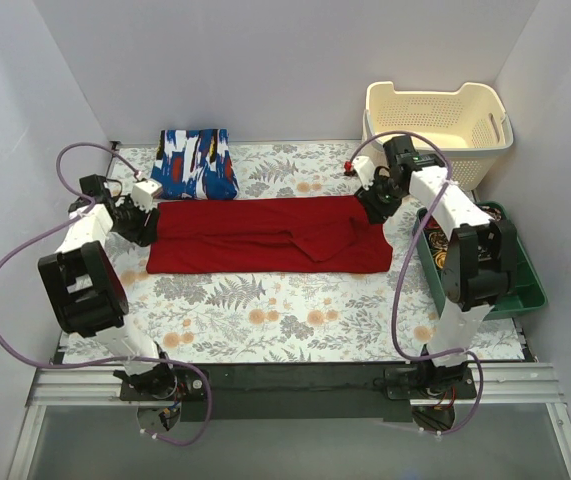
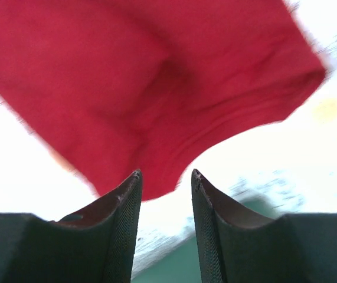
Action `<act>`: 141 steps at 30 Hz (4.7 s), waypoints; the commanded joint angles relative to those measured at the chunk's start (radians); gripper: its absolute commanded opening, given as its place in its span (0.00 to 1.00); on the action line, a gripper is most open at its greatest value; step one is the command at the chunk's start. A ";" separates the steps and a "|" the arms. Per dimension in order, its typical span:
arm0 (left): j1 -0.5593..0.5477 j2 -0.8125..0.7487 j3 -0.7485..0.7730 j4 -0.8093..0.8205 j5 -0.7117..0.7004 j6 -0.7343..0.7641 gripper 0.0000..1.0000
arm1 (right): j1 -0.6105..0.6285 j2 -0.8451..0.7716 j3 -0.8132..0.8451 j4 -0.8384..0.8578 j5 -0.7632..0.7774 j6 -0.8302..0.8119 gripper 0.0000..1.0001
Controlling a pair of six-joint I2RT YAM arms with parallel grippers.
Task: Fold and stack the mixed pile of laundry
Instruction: Fold the T-shirt at the center of the board.
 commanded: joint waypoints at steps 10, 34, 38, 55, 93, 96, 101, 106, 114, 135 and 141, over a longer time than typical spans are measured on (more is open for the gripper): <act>-0.078 0.003 -0.157 0.072 -0.082 -0.223 0.45 | -0.015 0.020 -0.160 -0.070 -0.105 0.071 0.44; 0.044 -0.351 -0.297 -0.212 0.046 0.161 0.46 | 0.068 -0.266 -0.471 -0.116 -0.100 0.086 0.31; -0.134 -0.446 -0.228 -0.158 0.283 0.122 0.55 | 0.045 -0.274 -0.348 -0.118 -0.152 0.118 0.33; -1.055 -0.156 -0.232 0.410 0.174 0.194 0.50 | 0.031 -0.070 -0.267 -0.090 -0.339 0.232 0.20; -0.971 -0.033 -0.344 0.844 -0.205 -0.191 0.00 | 0.024 0.013 -0.339 -0.018 -0.195 0.206 0.20; -0.959 -0.023 -0.355 0.868 -0.260 -0.223 0.00 | 0.022 0.019 -0.337 -0.016 -0.184 0.206 0.19; -0.947 0.013 -0.331 0.866 -0.323 -0.326 0.00 | 0.024 0.022 -0.342 -0.013 -0.178 0.203 0.19; -0.925 0.024 -0.329 0.907 -0.387 -0.360 0.00 | 0.024 0.016 -0.348 -0.012 -0.172 0.201 0.19; -0.905 0.063 -0.291 0.875 -0.452 -0.360 0.16 | 0.022 0.007 -0.347 -0.015 -0.166 0.198 0.19; -0.352 -0.223 -0.140 0.071 -0.026 -0.380 0.39 | 0.172 -0.003 -0.295 0.023 -0.149 0.221 0.18; -0.217 -0.252 -0.172 0.010 0.017 -0.309 0.37 | 0.186 0.144 -0.223 0.045 -0.050 0.189 0.17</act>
